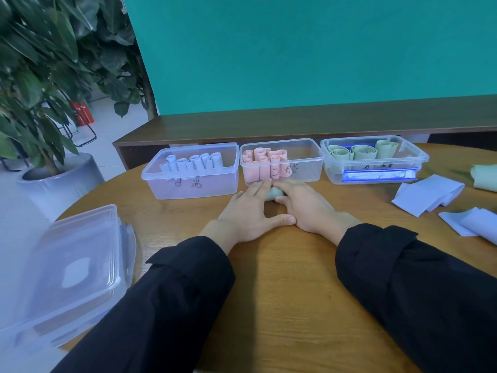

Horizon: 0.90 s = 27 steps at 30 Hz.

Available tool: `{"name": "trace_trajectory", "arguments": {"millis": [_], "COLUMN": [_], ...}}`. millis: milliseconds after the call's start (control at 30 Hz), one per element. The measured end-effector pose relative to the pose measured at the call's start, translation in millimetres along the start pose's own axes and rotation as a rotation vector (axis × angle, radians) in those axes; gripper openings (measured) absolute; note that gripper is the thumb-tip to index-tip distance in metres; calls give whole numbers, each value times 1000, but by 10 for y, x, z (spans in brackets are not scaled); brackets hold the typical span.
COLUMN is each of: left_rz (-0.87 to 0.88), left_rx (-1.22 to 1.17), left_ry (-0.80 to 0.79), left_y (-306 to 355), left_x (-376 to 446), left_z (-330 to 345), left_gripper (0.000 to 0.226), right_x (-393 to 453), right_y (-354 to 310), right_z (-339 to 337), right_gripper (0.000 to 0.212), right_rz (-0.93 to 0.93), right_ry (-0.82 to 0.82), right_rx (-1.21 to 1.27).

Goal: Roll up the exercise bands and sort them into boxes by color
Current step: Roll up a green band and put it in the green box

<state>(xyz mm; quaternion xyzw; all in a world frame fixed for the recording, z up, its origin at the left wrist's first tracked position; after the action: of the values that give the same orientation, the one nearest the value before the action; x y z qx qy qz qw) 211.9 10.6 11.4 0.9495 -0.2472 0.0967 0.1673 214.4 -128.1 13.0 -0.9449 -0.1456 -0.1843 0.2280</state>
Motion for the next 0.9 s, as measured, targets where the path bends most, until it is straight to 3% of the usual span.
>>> {"name": "trace_trajectory", "arguments": {"millis": [200, 367, 567, 767, 900], "left_rz": [50, 104, 180, 254, 158], "left_rx": [75, 43, -13, -100, -245], "left_ry": [35, 199, 299, 379, 397], "left_y": [-5, 98, 443, 836, 1017], "left_x": [-133, -423, -887, -1319, -1494], "left_z": [-77, -218, -496, -733, -818], "left_gripper": [71, 37, 53, 28, 26], "right_x": [-152, -458, -851, -1207, -1439], "right_y": [-130, -350, -555, -705, -832], "right_z": [-102, -198, -544, -943, -1193], "right_gripper": [39, 27, 10, 19, 20], "right_rz": [-79, -119, -148, -60, -42], "right_ry": [14, -25, -51, -65, -32], "right_rx": [3, 4, 50, 226, 404]}}
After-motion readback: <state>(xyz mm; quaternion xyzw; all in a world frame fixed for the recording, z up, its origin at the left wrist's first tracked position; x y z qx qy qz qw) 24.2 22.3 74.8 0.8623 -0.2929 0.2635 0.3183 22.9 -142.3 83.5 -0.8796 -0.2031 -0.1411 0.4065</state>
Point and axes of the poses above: each hand's wrist, its own x-axis towards the middle knuckle, its own z-axis out of the palm, y = z × x, the point moved 5 cm from there along x, towards the middle knuckle, and after that the axes turned 9 degrees about y, right-handed, at the moved point
